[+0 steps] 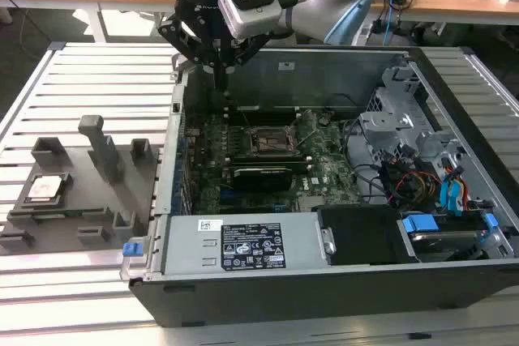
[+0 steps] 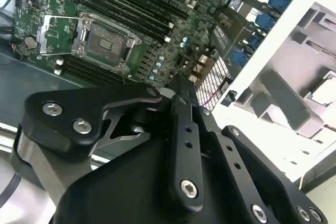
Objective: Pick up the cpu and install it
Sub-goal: 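Reach for the cpu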
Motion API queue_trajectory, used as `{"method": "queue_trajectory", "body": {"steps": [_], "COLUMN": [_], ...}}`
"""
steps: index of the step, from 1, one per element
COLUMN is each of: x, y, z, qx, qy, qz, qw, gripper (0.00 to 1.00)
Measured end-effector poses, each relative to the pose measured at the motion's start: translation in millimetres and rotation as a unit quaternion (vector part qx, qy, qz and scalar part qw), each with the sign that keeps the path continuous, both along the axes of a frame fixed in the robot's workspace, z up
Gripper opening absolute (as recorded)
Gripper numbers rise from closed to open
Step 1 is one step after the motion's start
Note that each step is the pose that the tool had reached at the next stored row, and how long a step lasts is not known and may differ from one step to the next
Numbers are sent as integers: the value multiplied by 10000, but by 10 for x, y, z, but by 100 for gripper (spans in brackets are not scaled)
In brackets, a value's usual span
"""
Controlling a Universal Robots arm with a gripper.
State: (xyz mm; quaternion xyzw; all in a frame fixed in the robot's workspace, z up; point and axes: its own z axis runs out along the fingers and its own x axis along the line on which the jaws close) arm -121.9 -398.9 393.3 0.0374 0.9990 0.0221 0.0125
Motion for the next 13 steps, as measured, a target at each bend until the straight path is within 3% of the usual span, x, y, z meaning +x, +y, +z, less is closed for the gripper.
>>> {"method": "queue_trajectory", "body": {"steps": [7,10,13], "x": [-126,-213,-354], "y": [0,0,0], "z": [0,0,0], "qx": [0,0,0], "qy": [0,0,-2], "qz": [0,0,0], "qw": [10000,10000,10000], "gripper": [11,11,11]}}
